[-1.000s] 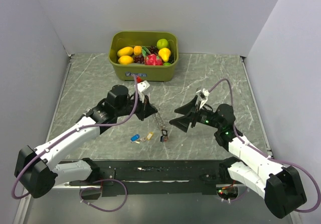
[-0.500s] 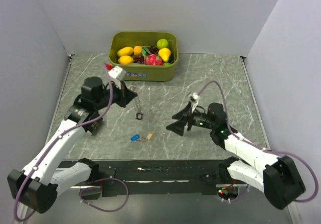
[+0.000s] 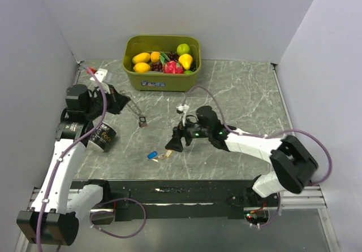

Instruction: Put the keys on the keyring

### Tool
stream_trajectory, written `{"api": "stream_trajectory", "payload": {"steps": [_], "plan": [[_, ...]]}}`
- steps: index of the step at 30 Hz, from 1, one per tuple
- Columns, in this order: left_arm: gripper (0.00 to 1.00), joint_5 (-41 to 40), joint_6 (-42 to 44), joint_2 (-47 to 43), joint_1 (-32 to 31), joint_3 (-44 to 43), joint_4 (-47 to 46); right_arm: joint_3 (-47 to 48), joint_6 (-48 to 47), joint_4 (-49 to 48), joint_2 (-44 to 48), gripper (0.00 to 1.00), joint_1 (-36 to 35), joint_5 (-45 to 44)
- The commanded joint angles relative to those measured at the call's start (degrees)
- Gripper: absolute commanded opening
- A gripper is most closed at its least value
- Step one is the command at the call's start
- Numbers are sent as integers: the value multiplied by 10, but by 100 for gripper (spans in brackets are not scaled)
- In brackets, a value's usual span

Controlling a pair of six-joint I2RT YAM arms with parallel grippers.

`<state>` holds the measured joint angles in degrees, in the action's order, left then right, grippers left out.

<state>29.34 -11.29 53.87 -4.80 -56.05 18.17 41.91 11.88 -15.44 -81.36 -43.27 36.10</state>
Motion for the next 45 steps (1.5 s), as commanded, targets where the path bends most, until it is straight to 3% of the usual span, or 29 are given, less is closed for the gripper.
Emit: {"api": "stream_trajectory", "payload": {"steps": [1,5,11,21,29,45], "plan": [[1,64,-21,-24,46,6,-67,75,-43,44,-57,81,-23,-27],[1,96,-32,-29,81,26,-96,129,-66,96,-124,67,-48,-48],[1,117,-37,-25,89,37,-104,175,-77,139,-192,56,-55,-37],[1,127,-40,-25,92,42,-110,204,-82,178,-239,53,-55,-15],[1,134,-39,-23,93,42,-111,200,-84,188,-246,40,-55,-3],[1,151,-41,-25,95,45,-115,202,-77,197,-260,43,-55,-33]]}}
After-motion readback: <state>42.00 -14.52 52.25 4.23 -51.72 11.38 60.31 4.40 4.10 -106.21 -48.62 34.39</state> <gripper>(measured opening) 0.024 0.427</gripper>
